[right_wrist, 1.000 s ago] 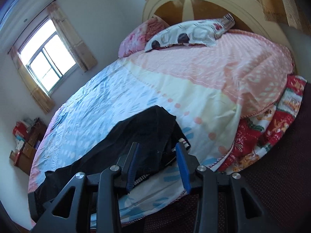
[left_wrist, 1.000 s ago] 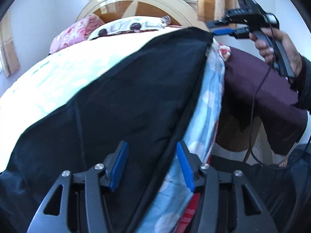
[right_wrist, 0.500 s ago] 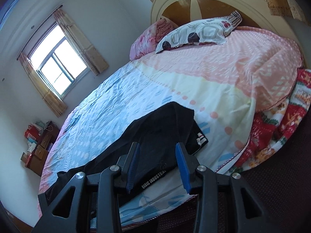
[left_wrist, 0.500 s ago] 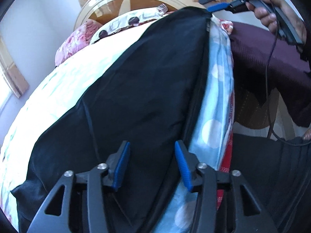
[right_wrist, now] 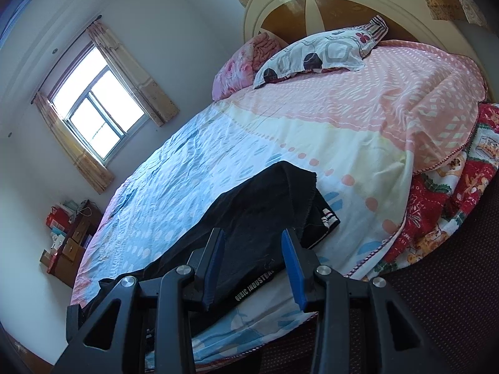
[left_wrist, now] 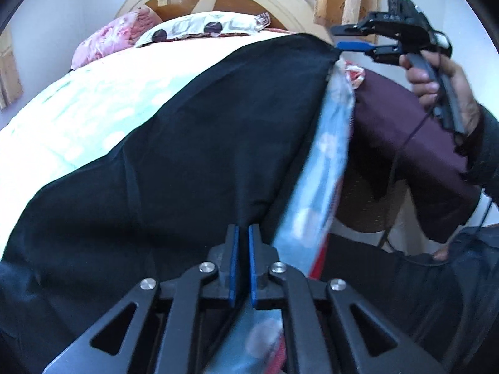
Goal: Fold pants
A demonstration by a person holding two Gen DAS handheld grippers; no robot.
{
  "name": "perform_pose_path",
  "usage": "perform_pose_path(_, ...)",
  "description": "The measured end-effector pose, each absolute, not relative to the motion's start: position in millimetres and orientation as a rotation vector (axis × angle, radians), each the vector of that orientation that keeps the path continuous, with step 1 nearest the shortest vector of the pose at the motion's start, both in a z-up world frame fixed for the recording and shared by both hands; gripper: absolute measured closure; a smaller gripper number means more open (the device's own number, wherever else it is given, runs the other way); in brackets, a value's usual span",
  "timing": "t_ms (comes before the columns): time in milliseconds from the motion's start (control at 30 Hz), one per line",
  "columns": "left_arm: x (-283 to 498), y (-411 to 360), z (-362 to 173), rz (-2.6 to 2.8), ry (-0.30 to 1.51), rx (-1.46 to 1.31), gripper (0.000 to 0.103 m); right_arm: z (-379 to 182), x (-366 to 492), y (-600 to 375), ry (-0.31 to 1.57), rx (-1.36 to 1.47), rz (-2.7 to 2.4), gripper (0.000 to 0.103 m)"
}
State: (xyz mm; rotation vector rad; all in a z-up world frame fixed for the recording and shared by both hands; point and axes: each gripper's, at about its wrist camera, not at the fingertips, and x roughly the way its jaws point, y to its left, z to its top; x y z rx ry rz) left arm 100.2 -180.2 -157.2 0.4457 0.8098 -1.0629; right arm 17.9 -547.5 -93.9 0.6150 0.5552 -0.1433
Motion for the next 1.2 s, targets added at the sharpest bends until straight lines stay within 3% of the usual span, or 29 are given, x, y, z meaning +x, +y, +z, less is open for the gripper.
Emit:
perform_pose_path(233,95,-179,-166,-1.077,0.839,0.441,0.097,-93,19,-550,0.551,0.616,-0.152,0.063)
perform_pose_path(367,96,-176,-163,-1.059,0.810,0.417,0.092,-88,25,-550,0.562,0.590,-0.150,0.063)
perform_pose_path(467,91,-169,-156,-1.072,0.773,0.413,0.080,-74,37,-555,0.565,0.549,-0.159,0.062)
perform_pose_path(600,100,-155,-149,-1.019,0.745,0.356,0.050,-65,62,-568,0.600,0.509,-0.170,0.052)
perform_pose_path(767,126,-132,-155,-0.921,0.786,0.264,0.041,-83,109,-592,0.798,0.570,-0.108,0.052)
perform_pose_path(833,131,-130,-166,-0.913,0.818,0.255,0.040,-88,116,-590,0.838,0.563,-0.094,0.067)
perform_pose_path(867,131,-130,-168,-0.918,0.807,0.256,0.040,-87,118,-582,0.855,0.504,-0.074,0.087)
perform_pose_path(967,127,-134,-169,-0.924,0.789,0.296,0.036,-71,107,-564,0.759,0.410,-0.050,0.094)
perform_pose_path(1100,123,-139,-171,-0.928,0.767,0.341,0.034,-36,76,-547,0.548,0.293,-0.066,0.094)
perform_pose_path(1133,125,-138,-171,-0.932,0.770,0.324,0.033,-37,77,-547,0.567,0.260,-0.115,0.094)
perform_pose_path(1200,127,-136,-171,-0.939,0.775,0.305,0.032,-61,91,-559,0.710,0.255,-0.181,0.083)
